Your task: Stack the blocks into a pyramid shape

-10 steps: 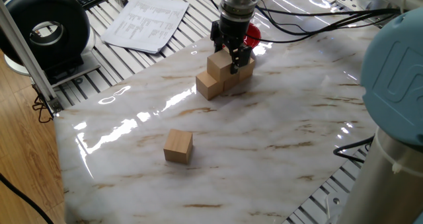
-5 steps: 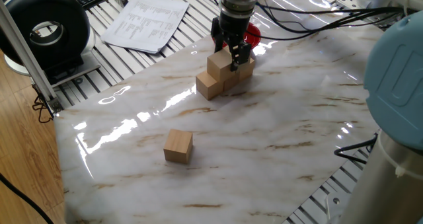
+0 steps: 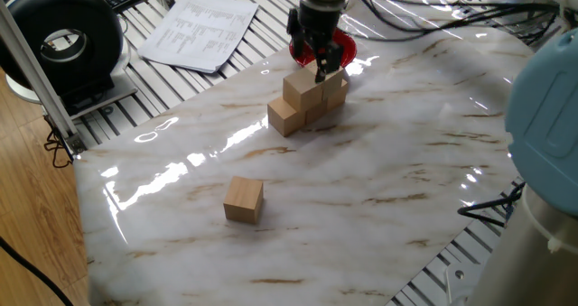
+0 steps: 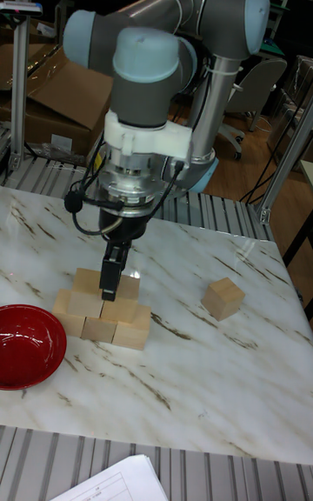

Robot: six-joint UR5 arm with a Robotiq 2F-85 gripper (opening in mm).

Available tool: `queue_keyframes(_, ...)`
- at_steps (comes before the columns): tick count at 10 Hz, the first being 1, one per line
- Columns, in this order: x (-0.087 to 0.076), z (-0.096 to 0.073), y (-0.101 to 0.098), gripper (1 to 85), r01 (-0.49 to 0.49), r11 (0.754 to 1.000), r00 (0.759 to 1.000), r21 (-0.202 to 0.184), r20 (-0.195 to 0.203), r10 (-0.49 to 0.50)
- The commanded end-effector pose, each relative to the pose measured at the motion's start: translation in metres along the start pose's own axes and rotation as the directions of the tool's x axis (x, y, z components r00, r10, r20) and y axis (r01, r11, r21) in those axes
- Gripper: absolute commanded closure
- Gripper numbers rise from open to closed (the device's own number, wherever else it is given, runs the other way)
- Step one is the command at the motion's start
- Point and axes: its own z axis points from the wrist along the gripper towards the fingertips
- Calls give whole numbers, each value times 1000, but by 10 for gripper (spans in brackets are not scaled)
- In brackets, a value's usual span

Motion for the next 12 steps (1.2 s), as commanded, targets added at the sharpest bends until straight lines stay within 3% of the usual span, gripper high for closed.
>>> queue_keyframes(1, -49, -26, -22, 93, -24, 999, 1000, 24, 21, 23)
queue_keyframes(3, -91, -32, -37, 113, -73, 996, 997, 44, 41, 71)
queue_keyframes(6, -128, -24, -46, 137, -167, 985, 983, 39, 87, 163)
queue_keyframes(8, -154, -6, -55, 150, -246, 967, 963, 61, 128, 237)
queue_keyframes(9, -161, 1, -70, 167, -318, 944, 943, 88, 135, 305)
queue_keyframes(10, -153, 6, -82, 190, -395, 911, 917, 114, 114, 383)
queue_keyframes(12, -147, 3, -84, 187, -491, 862, 871, 128, 96, 482)
